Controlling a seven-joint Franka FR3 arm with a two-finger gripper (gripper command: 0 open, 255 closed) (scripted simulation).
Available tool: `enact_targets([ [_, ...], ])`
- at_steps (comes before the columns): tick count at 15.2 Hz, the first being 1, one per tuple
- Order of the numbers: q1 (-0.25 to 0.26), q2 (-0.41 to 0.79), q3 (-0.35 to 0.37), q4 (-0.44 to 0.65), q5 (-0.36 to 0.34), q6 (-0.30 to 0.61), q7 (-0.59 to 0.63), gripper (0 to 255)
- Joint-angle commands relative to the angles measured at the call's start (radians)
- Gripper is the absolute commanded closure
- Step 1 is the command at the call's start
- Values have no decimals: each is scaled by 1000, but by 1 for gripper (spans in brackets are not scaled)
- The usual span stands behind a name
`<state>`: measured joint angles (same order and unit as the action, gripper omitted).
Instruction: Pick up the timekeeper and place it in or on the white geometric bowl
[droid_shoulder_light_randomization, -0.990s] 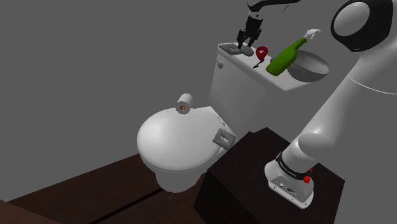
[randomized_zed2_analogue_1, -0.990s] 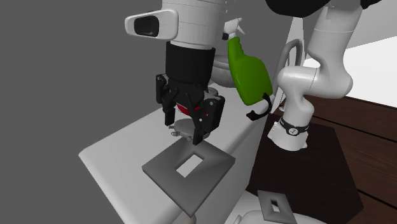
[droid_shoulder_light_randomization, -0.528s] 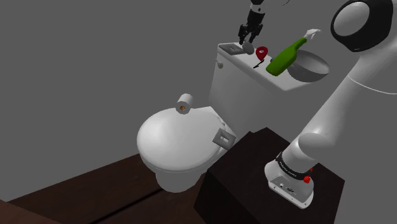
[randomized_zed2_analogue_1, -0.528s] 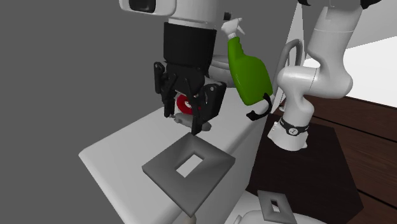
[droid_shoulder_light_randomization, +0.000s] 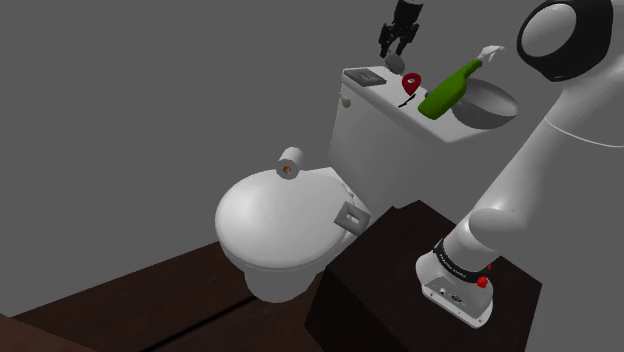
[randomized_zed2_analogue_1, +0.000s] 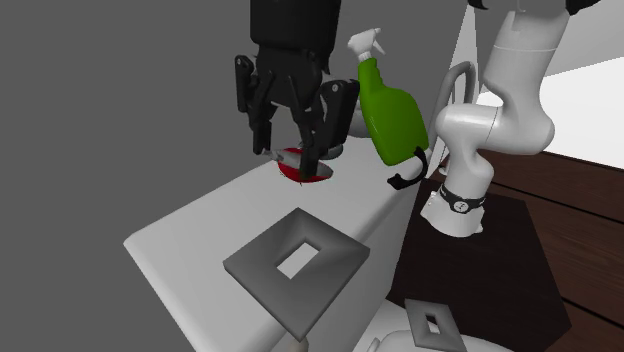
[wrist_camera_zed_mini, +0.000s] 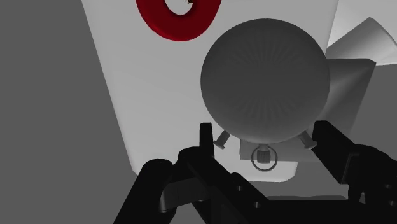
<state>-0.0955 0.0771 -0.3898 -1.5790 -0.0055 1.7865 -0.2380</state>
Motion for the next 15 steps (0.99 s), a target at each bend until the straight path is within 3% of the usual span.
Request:
enact_targets([
  [1,-1,3,0,29,1,-26,-1,255],
  [15,-23,82,-10,321,36,-245,-25,255],
])
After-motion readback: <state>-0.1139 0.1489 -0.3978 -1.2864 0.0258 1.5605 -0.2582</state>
